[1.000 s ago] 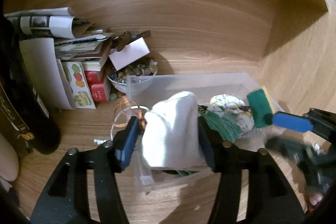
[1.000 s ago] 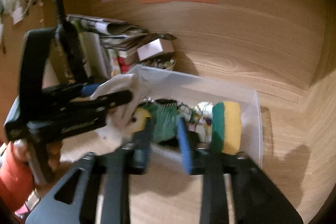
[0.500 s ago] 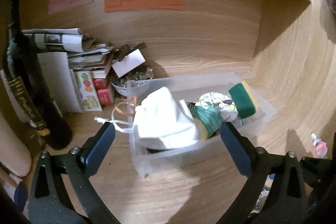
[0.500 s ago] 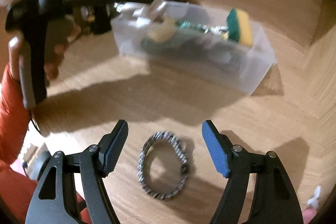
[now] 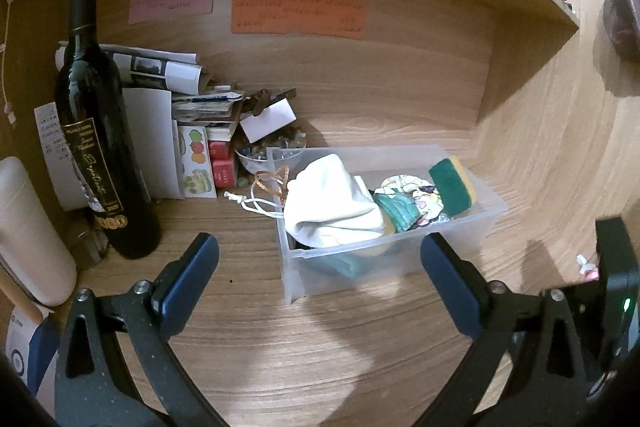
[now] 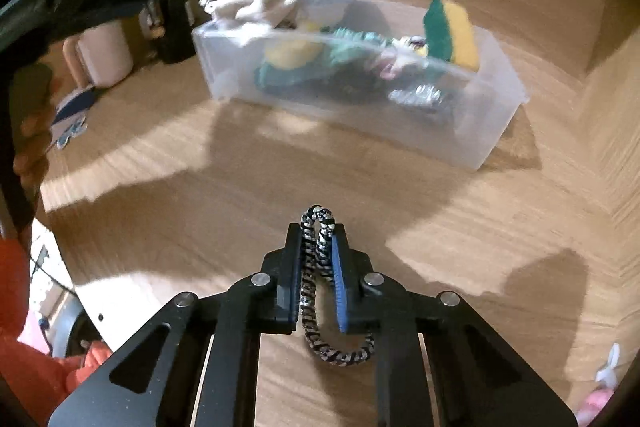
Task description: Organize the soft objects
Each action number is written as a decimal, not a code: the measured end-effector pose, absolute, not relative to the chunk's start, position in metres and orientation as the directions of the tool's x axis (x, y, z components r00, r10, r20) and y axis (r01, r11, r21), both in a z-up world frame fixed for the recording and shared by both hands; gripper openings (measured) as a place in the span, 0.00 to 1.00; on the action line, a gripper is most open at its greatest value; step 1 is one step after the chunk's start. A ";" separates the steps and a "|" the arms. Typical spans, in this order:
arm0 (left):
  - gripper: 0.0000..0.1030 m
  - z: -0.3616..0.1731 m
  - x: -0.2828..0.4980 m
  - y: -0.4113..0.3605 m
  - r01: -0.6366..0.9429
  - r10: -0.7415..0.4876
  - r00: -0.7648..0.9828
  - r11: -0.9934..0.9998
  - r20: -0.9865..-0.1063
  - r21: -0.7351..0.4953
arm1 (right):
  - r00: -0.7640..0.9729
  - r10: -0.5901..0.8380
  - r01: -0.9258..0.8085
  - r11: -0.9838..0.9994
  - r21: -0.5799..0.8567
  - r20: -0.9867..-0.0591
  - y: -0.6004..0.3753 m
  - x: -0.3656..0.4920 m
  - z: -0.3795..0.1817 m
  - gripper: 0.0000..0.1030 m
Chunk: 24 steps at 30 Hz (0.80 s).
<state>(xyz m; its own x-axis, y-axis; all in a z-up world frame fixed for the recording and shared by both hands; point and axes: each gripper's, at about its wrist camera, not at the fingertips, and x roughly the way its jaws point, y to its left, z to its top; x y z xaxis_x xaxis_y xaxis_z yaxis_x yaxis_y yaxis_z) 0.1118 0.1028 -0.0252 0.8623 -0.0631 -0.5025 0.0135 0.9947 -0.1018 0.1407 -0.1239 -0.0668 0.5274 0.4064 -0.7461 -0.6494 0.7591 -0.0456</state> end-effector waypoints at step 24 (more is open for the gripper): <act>1.00 -0.027 0.113 0.098 0.038 -0.077 0.882 0.995 -0.464 -0.093 | 0.590 0.383 -0.621 0.778 -0.096 -0.711 -0.059 0.255 -0.026 0.29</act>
<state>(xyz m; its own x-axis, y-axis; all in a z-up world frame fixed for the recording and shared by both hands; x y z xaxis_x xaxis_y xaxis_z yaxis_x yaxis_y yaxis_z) 0.1129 0.0984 -0.0266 0.8824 -0.0773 -0.4642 0.0380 0.9949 -0.0935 0.2548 -0.0594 -0.0258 0.5897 0.3829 -0.7111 -0.6210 0.7778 -0.0962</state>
